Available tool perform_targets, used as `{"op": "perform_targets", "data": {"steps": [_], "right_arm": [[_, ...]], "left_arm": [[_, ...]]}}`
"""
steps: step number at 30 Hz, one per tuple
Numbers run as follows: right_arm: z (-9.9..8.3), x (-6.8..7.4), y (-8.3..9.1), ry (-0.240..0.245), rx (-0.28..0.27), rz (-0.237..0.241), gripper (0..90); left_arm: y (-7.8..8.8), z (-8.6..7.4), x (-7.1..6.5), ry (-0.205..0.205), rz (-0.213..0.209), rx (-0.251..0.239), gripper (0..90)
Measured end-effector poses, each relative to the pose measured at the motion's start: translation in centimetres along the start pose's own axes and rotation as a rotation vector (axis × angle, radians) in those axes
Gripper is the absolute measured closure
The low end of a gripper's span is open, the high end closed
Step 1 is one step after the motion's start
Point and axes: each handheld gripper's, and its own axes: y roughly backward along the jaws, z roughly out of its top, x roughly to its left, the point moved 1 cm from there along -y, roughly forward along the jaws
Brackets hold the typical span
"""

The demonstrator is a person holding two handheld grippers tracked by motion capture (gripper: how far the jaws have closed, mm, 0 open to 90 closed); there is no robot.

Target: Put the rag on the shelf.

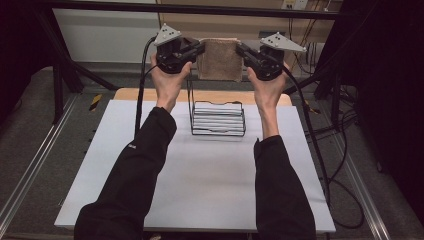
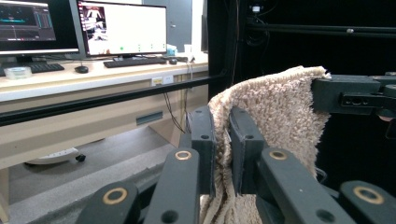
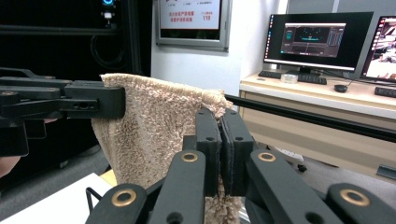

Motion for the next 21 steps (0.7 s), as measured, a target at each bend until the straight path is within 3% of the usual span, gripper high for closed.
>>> {"op": "perform_targets", "data": {"steps": [9,21], "right_arm": [[-1.4,-0.3,-0.2,-0.006,0.036,-0.009,87.4],[-3.2,-0.3,0.4,-0.010,0.054,0.006,87.4]], "left_arm": [[-0.5,-1.4,0.0,-0.019,0.001,0.036,81.0],[0.0,-2.9,-0.5,-0.025,-0.040,0.049,81.0]]}}
